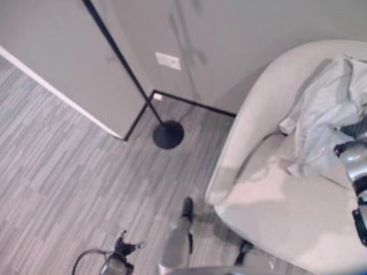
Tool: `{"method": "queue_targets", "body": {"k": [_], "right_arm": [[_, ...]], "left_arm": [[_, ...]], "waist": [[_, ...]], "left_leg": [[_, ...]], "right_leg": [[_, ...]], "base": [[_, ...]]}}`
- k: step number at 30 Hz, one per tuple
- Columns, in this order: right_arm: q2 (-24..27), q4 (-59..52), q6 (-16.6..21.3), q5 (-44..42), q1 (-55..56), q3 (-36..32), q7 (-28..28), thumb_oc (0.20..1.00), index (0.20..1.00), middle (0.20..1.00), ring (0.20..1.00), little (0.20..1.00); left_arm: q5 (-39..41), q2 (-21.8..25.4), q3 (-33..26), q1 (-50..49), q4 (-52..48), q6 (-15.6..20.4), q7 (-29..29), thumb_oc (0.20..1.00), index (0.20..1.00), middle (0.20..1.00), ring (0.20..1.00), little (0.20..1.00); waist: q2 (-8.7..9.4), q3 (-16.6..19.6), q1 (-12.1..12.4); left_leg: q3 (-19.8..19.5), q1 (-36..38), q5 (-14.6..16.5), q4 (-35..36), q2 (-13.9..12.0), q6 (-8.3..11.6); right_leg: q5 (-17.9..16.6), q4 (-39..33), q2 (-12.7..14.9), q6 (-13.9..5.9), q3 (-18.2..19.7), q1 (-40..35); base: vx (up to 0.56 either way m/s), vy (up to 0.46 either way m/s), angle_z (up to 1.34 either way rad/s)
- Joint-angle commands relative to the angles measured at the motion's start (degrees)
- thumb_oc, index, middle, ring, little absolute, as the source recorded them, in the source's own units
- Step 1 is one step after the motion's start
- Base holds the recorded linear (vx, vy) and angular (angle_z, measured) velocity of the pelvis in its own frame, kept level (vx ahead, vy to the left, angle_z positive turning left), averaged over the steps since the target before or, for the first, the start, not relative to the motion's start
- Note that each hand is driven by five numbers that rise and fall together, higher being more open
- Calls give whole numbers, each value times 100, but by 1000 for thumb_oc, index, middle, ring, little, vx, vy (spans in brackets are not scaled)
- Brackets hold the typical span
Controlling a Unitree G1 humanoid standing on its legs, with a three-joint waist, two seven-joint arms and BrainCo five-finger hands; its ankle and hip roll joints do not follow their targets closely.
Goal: Hang the clothes on the sofa on the clothes rack.
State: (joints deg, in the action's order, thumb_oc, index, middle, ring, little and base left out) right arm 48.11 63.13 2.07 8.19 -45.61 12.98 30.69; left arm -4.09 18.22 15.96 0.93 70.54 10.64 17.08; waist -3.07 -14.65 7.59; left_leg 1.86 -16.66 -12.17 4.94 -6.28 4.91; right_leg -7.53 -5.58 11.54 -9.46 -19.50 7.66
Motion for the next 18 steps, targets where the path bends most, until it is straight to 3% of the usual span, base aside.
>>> {"method": "queue_targets", "body": {"k": [1, 4, 5, 6, 7, 9, 12, 18], "right_arm": [[612, 14, 419, -729, -774, 382, 243, 1000, 1000, 1000, 1000, 1000], [476, 393, 346, -543, -1060, 810, 221, 1000, 1000, 1000, 1000, 1000], [408, 545, 281, -433, -1119, 991, 143, 730, 730, 730, 730, 730], [314, 692, 194, -331, -1167, 1149, 51, 523, 523, 523, 523, 523], [216, 868, 110, -184, -1184, 1300, -41, 225, 225, 225, 225, 225], [-429, 1534, -203, 481, -1088, 1769, -279, 200, 200, 200, 200, 200], [-1399, 2159, -357, 491, -795, 1565, -178, 200, 200, 200, 200, 200], [-1765, 1824, -308, 416, -456, 1421, 129, 200, 200, 200, 200, 200]], "left_arm": [[-92, 121, 434, 374, 80, 177, 306, 1000, 1000, 1000, 1000, 1000], [23, 118, 394, 384, 35, 198, 403, 1000, 1000, 1000, 1000, 1000], [98, 105, 358, 404, 21, 202, 429, 1000, 1000, 1000, 1000, 1000], [155, 93, 325, 422, 12, 206, 455, 1000, 1000, 1000, 1000, 1000], [147, 84, 323, 437, -12, 205, 497, 1000, 1000, 1000, 1000, 1000], [-112, 33, 592, 382, -252, 209, 609, 1000, 1000, 1000, 1000, 1000], [-549, 102, 949, 428, -412, 132, 793, 1000, 1000, 1000, 1000, 1000], [-895, 159, 1103, 427, -512, 99, 951, 1000, 1000, 1000, 1000, 1000]], "waist": [[61, -124, 168], [58, -193, 232], [77, -221, 237], [94, -252, 239], [103, -272, 241], [121, -351, 243], [73, -409, 222], [103, -356, 142]], "left_leg": [[-162, 25, 601, -256, -282, 292], [-146, -50, 501, -202, -383, 357], [-140, -68, 469, -193, -419, 377], [-137, -83, 441, -181, -455, 393], [-139, -88, 420, -171, -484, 407], [-143, -119, 346, -126, -563, 442], [-141, -179, 313, -74, -563, 450], [-121, -61, 370, -75, -531, 430]], "right_leg": [[-273, 58, 274, -180, 215, 570], [-249, 58, 197, -165, 215, 675], [-237, 58, 163, -153, 218, 703], [-227, 58, 133, -140, 225, 722], [-214, 58, 104, -128, 217, 730], [-195, 58, 15, -90, 205, 771], [-211, 58, -6, -88, 241, 875], [-199, 58, 48, -105, 272, 775]], "base": [[-20, -122, -3], [-6, -60, -2], [-15, -68, -5], [-13, -71, -3], [-21, -89, -3], [-42, -82, -7], [-64, 4, -8], [-11, 16, 0]]}}
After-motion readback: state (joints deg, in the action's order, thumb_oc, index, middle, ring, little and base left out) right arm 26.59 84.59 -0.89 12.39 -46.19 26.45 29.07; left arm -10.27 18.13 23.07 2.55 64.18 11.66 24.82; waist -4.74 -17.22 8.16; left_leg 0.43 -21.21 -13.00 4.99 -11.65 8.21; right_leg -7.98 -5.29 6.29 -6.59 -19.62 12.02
